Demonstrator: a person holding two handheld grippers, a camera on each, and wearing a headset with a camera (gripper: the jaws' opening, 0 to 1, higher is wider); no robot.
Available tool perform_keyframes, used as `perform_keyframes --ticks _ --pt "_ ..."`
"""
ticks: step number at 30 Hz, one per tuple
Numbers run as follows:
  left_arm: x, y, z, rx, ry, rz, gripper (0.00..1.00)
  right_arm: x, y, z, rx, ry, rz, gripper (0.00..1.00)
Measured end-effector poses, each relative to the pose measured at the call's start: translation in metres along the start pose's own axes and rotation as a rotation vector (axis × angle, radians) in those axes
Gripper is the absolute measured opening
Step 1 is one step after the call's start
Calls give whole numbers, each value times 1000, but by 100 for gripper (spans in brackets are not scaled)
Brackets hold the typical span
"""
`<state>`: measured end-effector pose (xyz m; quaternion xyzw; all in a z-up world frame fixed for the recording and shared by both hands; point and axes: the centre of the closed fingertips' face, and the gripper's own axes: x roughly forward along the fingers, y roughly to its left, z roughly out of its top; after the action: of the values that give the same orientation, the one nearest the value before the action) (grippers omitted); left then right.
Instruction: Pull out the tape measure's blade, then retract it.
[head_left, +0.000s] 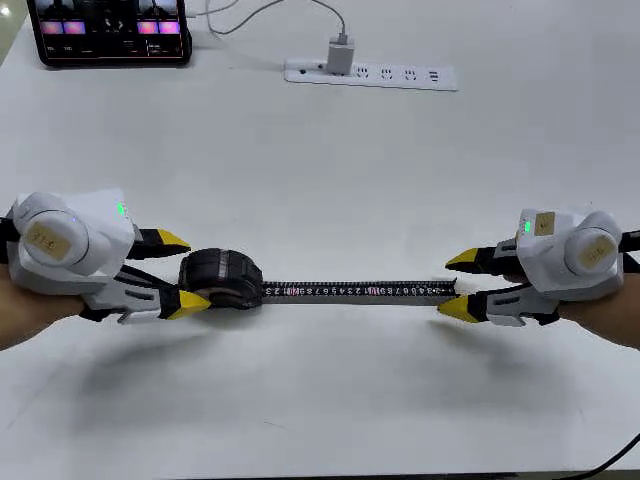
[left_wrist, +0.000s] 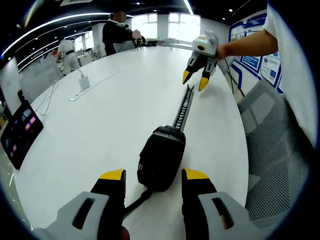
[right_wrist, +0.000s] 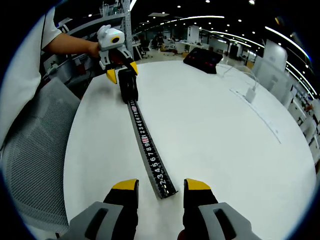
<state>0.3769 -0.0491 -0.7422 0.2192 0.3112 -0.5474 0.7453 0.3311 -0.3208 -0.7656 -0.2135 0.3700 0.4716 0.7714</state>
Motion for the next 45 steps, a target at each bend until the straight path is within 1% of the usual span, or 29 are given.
perform_keyframes --ticks 2,3,4,6,9,13,15,17,19,20,22,23,26,29,32,34,36,38,41,45 --pt "-2 -1 -1 -10 -2 2 42 -3 1 2 8 -8 -14 34" --pt "-4 -3 0 -15 -11 2 44 -4 1 3 12 -13 -19 35" --pt "-5 -3 1 -37 -21 11 44 -5 2 4 23 -22 -22 36" --pt "-9 -3 2 -55 -37 23 45 -6 1 7 47 -48 -38 37" --pt "-13 -3 3 -76 -52 42 46 -9 2 8 60 -60 -57 39" --pt "-19 -4 2 -112 -70 59 48 -12 5 12 81 -82 -80 43" --pt "-21 -4 1 -122 -79 76 49 -13 7 13 86 -87 -92 45" --pt "-24 -4 -1 -138 -87 89 51 -14 8 13 99 -99 -101 46" --pt "-27 -5 -2 -151 -100 106 53 -16 12 14 118 -108 -101 46" --pt "-29 -6 -2 -161 -108 112 54 -17 12 14 118 -114 -117 48" --pt "-31 -7 -2 -191 -129 115 55 -18 15 16 123 -124 -121 51" --pt "-32 -8 -2 -192 -141 114 56 -18 17 17 134 -132 -123 52" --pt "-35 -15 -5 -184 -150 115 59 -19 22 16 140 -135 -131 55" --pt "-38 -19 -6 -197 -166 123 60 -20 26 18 159 -156 -136 57" --pt "-42 -20 -7 -206 -179 134 62 -22 28 18 165 -160 -144 59" --pt "-44 -22 -9 -200 -175 148 63 -22 30 17 168 -162 -152 61" --pt "-47 -24 -10 -206 -184 154 64 -23 33 17 175 -168 -153 61" --pt "-48 -25 -12 -206 -182 164 65 -24 35 16 177 -167 -158 62" --pt "-53 -26 -11 -212 -199 180 66 -27 35 14 185 -173 -169 63" --pt "-57 -27 -12 -222 -207 197 68 -30 37 11 193 -178 -183 66"
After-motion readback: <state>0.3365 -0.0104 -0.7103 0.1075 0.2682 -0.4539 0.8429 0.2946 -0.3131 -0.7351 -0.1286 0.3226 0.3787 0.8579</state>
